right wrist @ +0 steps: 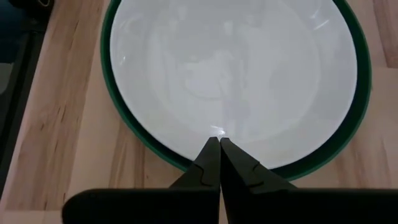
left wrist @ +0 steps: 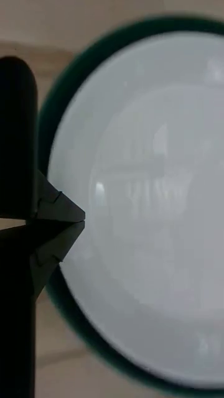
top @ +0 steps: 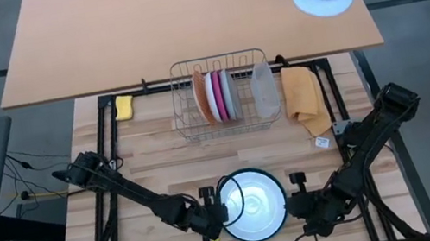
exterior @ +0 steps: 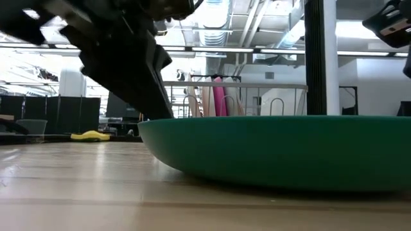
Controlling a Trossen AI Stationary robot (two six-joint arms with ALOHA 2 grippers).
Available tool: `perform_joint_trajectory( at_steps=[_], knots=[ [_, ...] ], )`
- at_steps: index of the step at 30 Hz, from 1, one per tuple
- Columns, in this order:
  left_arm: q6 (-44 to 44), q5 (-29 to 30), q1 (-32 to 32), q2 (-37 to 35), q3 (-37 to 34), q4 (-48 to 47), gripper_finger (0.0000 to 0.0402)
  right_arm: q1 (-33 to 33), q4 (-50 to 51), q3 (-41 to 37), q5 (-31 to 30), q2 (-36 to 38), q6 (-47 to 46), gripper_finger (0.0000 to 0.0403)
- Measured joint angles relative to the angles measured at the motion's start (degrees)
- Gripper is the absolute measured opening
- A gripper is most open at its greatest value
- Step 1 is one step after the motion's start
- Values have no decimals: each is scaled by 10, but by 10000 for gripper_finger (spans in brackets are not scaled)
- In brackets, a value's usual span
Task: Sort dishes
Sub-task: Put the white plate into the dish rack
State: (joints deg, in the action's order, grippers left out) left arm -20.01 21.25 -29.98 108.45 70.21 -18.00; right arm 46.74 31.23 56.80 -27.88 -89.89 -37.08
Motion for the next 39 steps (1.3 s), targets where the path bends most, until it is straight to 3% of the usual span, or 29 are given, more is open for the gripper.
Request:
perform_joint_trajectory(
  at_steps=[14, 21, 28, 39],
  knots=[
    [-29, -8, 15, 2, -23, 0, 0, 4, -3, 1, 29, 0, -8, 5],
    [-28, -16, 16, 3, -25, 15, 0, 5, 34, 53, 26, 0, -3, 5],
    [-30, -18, 21, 3, -28, 24, 0, 4, 162, 147, 1, 0, -100, 5],
    [-32, -20, 21, 3, -63, 65, 0, -33, 184, 151, 7, -1, -190, 16]
  ],
)
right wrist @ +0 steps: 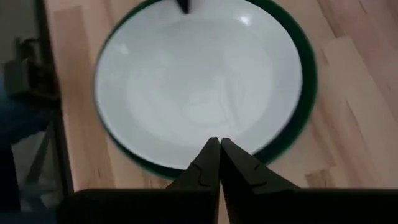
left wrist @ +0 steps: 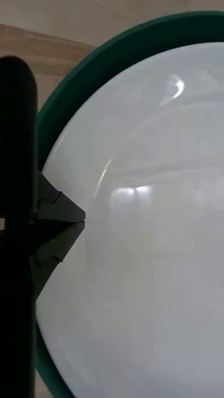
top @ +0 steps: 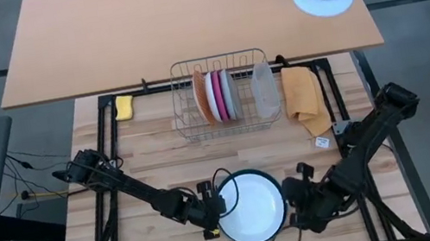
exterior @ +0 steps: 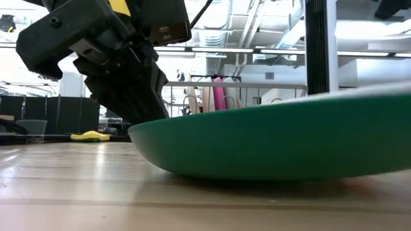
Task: Sort dishes
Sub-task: Put the white plate into the dish rack
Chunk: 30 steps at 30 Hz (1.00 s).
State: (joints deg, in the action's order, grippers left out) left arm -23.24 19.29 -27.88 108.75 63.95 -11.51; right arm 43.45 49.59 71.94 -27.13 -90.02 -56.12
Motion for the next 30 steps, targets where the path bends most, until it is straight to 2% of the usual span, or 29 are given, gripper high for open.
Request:
perform_joint_trajectory(
  at_steps=[4, 8, 13, 21, 30],
  knots=[
    [0, -4, 3, 0, 0, 6, 0, -17, 42, 0, 2, -3, -98, 40],
    [-1, -11, 4, 0, 0, 13, 0, -35, 65, 0, 6, -12, -138, 74],
    [-2, -11, 4, 1, 0, 13, 0, -50, 54, -17, 47, -35, -145, 119],
    [-6, -11, 4, 1, -1, 16, 0, -73, 21, -46, 61, -81, -140, 177],
    [-6, -11, 4, 1, -1, 16, 0, -83, -101, -95, 99, -87, -130, 191]
  ],
)
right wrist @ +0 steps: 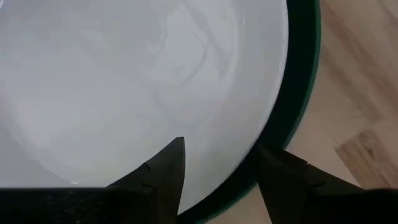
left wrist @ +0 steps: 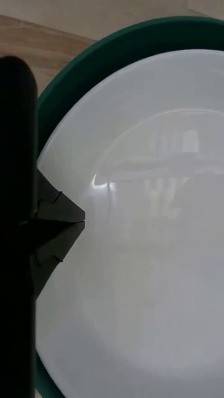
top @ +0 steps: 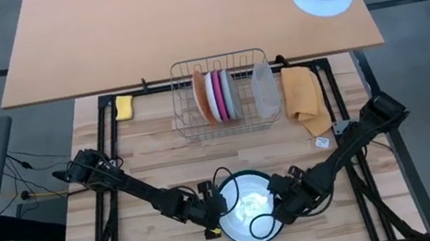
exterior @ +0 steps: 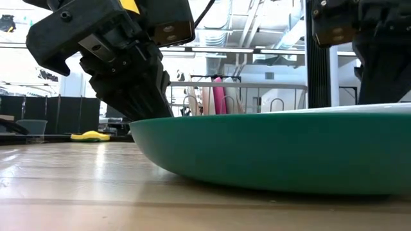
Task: Sort dishes
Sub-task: Put the white plate into the dish rack
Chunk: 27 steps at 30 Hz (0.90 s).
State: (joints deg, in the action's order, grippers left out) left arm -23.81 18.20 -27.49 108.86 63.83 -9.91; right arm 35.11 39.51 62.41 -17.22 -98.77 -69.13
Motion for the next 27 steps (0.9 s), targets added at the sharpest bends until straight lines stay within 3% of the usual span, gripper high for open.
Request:
perform_joint_trajectory(
  at_steps=[7, 15, 22, 27],
  knots=[
    [0, 0, 0, 0, 0, 2, 0, -11, -65, -40, 14, 1, 12, 169],
    [0, -9, -2, 0, -1, 1, 0, -20, -210, -100, -3, 3, 79, 113],
    [-3, -13, -2, 0, 0, 9, 0, -24, -204, -105, -27, 3, 77, 60],
    [23, 2, -2, -3, 16, -7, 0, -32, -190, -105, -54, 6, 97, 51]
  ],
)
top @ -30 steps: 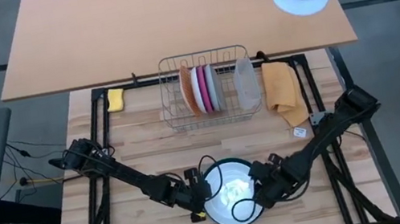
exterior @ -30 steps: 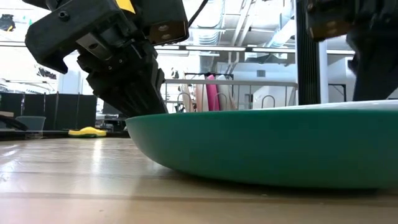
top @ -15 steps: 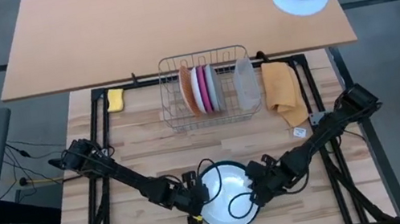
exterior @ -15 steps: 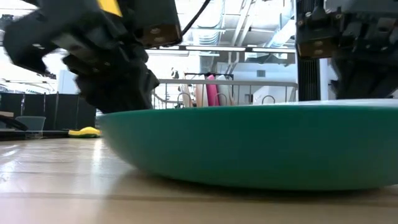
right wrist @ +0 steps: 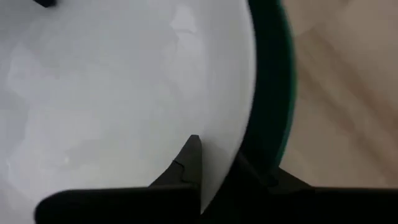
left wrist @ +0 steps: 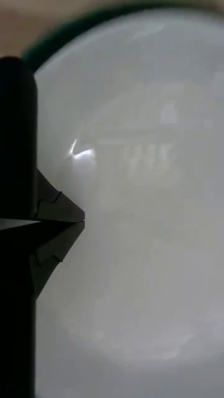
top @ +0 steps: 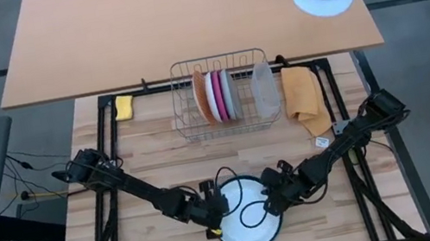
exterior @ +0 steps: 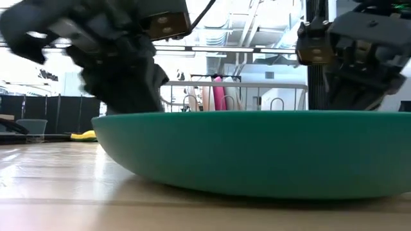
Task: Sort dishes
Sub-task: Put the white plate into the dish rack
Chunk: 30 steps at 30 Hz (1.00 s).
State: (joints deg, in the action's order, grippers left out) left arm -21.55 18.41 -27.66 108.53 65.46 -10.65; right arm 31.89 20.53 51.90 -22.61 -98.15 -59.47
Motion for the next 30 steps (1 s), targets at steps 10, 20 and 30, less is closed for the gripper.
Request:
perform_joint_trajectory(
  at_steps=[10, 20, 30],
  knots=[
    [9, 116, -3, -47, 85, -117, 0, -20, 22, 16, -2, 0, 56, 41],
    [-143, 237, -8, -103, 107, -200, 0, -24, 140, 71, -50, 0, 72, 41],
    [-210, 232, -8, -100, 106, -240, 74, -24, 251, 137, -109, 0, 93, 41]
  ],
)
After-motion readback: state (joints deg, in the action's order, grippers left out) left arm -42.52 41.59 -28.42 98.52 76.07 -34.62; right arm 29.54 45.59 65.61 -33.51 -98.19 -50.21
